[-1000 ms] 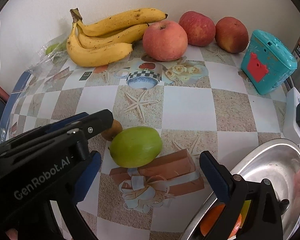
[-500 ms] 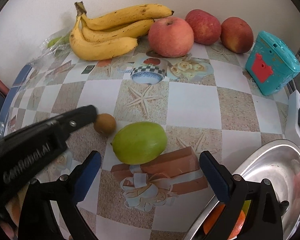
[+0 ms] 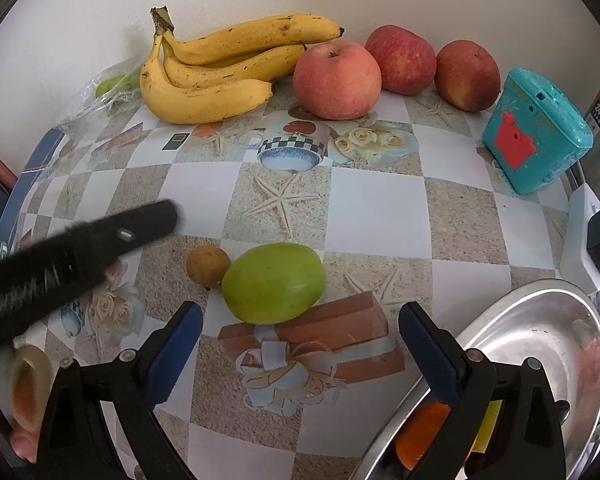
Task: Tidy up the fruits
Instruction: 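Grasp the brown kiwi with the left gripper while the right gripper approaches the mango, then close the right gripper on the green mango while the left gripper holds the kiwi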
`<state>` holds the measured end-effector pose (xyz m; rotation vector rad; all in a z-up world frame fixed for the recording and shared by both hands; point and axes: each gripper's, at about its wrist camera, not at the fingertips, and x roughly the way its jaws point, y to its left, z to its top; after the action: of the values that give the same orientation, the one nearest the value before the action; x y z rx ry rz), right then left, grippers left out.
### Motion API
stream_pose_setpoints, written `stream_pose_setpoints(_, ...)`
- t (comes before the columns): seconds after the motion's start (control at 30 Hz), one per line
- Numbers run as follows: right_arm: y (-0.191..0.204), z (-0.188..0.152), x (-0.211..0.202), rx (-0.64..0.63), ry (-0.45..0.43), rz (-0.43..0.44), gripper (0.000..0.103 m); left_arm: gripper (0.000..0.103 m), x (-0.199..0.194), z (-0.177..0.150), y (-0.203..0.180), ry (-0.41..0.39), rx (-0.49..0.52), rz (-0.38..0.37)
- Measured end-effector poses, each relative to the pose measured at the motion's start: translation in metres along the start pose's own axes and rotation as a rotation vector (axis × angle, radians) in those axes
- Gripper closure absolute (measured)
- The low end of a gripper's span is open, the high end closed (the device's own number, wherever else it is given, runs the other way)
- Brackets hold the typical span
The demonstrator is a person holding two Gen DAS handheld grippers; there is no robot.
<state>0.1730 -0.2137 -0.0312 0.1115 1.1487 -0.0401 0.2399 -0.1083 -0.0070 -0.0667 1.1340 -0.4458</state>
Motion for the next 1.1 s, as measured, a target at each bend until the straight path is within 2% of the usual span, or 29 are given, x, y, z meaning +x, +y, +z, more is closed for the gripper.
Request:
stream_pose_setpoints(0.07,0.0,0.0,-0.001,-0.01,0.0,-0.017,0.004,0.051,0.005,0.0,-0.006,0.019,0.031,0.017)
stream_pose_setpoints(0.27,-0.001,-0.003,-0.009,-0.035,-0.014,-0.046,0.004,0.053,0.018,0.002,0.0,0.055,0.008,0.006)
stream_pose_setpoints(0.33,-0.003,-0.003,-0.011,-0.03,-0.018,-0.041,0.004,0.061,0.023,0.003,0.001,0.066,-0.007,-0.002)
stream_pose_setpoints(0.37,-0.004,-0.004,-0.011,-0.028,-0.019,-0.036,0.004,0.072,0.024,0.003,0.003,0.073,-0.016,-0.014)
stream_pose_setpoints(0.4,-0.004,-0.004,-0.012,-0.027,-0.02,-0.033,0.004,0.075,0.025,0.002,0.004,0.078,-0.022,-0.029)
stream_pose_setpoints(0.6,-0.003,-0.003,-0.012,-0.02,-0.021,-0.026,0.004,0.076,0.012,-0.004,0.016,0.044,-0.091,-0.056)
stream_pose_setpoints(0.77,0.007,-0.002,0.0,-0.033,-0.003,-0.019,0.004,0.076,-0.013,-0.009,0.031,-0.046,-0.102,0.065)
stream_pose_setpoints(0.93,0.02,0.001,0.016,-0.04,0.016,-0.035,0.004,0.076,-0.02,-0.018,0.053,-0.066,-0.162,0.048)
stream_pose_setpoints(1.1,0.029,0.004,0.027,-0.053,0.02,-0.072,0.0,0.076,-0.014,-0.029,0.067,-0.061,-0.171,0.117)
